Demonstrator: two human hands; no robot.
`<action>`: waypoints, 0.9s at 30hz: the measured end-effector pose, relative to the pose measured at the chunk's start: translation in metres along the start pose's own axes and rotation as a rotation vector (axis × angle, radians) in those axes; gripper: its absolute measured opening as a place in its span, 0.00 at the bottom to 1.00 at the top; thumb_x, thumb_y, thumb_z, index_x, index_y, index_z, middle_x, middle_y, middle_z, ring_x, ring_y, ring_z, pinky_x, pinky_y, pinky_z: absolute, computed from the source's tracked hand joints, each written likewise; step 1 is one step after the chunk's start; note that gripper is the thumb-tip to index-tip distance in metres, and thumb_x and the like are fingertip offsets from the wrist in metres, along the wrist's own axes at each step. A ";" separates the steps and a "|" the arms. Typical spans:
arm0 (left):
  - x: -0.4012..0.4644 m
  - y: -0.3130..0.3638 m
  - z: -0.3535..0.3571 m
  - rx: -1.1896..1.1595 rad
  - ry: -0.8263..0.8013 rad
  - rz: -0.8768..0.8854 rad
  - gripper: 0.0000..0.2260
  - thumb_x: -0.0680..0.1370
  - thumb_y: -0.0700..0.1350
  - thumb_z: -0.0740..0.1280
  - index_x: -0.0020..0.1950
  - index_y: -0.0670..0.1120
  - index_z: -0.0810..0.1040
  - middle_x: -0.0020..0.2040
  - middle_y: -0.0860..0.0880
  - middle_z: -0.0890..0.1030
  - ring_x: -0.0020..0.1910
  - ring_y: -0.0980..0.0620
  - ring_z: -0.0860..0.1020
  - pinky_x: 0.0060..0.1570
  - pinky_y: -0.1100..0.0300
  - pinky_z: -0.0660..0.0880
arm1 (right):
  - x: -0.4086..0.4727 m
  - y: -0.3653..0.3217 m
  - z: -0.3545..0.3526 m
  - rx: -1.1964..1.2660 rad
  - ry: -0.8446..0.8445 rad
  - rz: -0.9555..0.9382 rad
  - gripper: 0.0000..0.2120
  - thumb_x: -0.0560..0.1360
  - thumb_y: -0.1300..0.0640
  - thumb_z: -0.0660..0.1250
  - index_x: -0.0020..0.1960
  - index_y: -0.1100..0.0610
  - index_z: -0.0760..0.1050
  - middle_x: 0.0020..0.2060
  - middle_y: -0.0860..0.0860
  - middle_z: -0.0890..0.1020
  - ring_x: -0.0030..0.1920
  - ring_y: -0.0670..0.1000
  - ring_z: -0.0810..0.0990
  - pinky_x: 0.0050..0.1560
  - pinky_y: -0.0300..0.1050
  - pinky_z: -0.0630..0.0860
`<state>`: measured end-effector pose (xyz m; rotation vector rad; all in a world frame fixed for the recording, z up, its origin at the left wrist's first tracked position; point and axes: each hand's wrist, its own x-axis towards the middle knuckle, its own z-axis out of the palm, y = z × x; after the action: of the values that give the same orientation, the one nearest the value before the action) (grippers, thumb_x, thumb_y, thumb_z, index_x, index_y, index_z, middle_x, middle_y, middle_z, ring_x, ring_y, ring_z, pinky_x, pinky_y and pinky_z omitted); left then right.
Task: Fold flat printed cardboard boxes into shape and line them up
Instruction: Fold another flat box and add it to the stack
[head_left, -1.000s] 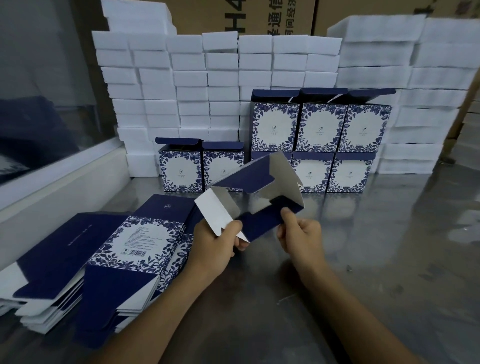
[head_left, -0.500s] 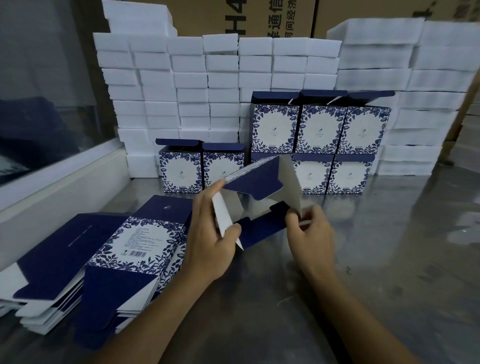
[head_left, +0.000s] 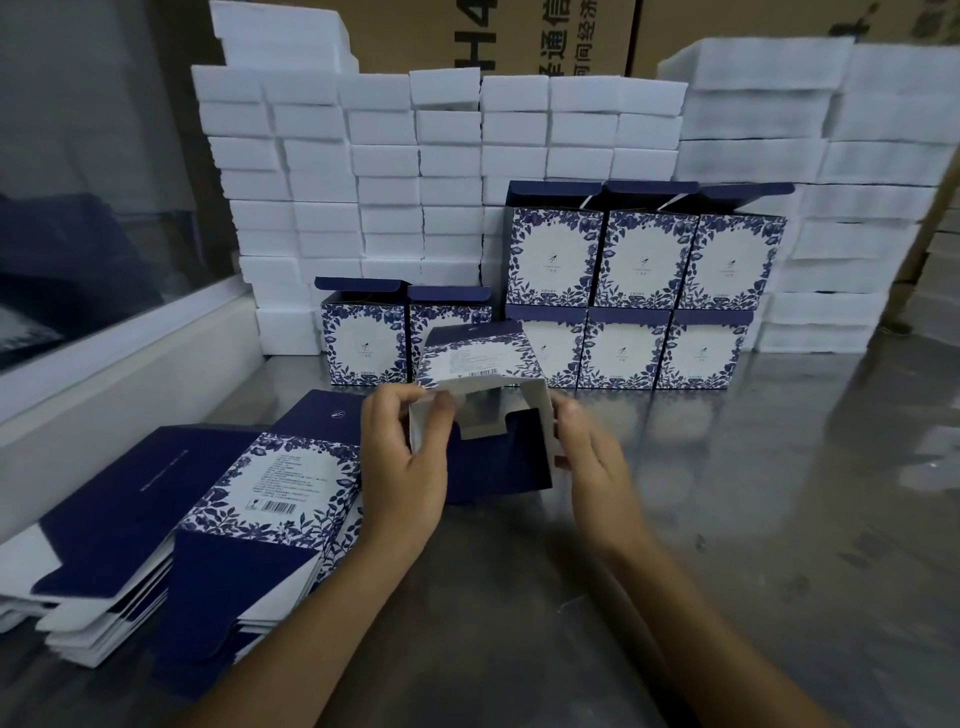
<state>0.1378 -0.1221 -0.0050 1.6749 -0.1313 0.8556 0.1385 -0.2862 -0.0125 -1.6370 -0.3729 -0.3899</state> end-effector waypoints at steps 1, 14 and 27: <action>0.000 0.000 0.000 0.018 -0.006 0.008 0.12 0.78 0.56 0.65 0.51 0.47 0.73 0.52 0.48 0.76 0.50 0.60 0.75 0.47 0.71 0.69 | 0.001 0.001 0.001 -0.017 0.020 0.024 0.20 0.77 0.34 0.63 0.62 0.44 0.77 0.55 0.42 0.83 0.58 0.41 0.79 0.53 0.37 0.77; -0.008 0.007 0.000 0.280 -0.097 0.326 0.16 0.78 0.58 0.62 0.48 0.44 0.75 0.47 0.52 0.73 0.44 0.58 0.73 0.40 0.65 0.70 | 0.012 0.009 -0.020 -0.704 0.276 -0.145 0.16 0.75 0.53 0.71 0.36 0.53 0.66 0.30 0.50 0.79 0.37 0.61 0.80 0.35 0.53 0.75; -0.007 0.004 -0.001 0.292 -0.126 0.276 0.18 0.77 0.60 0.60 0.51 0.46 0.75 0.49 0.54 0.72 0.45 0.58 0.73 0.40 0.69 0.68 | 0.013 0.003 -0.023 -0.700 0.266 -0.167 0.17 0.77 0.57 0.67 0.33 0.51 0.63 0.25 0.45 0.71 0.31 0.58 0.74 0.32 0.51 0.70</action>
<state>0.1299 -0.1255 -0.0058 2.0164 -0.3440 1.0107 0.1502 -0.3095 -0.0068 -2.1990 -0.1741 -0.9309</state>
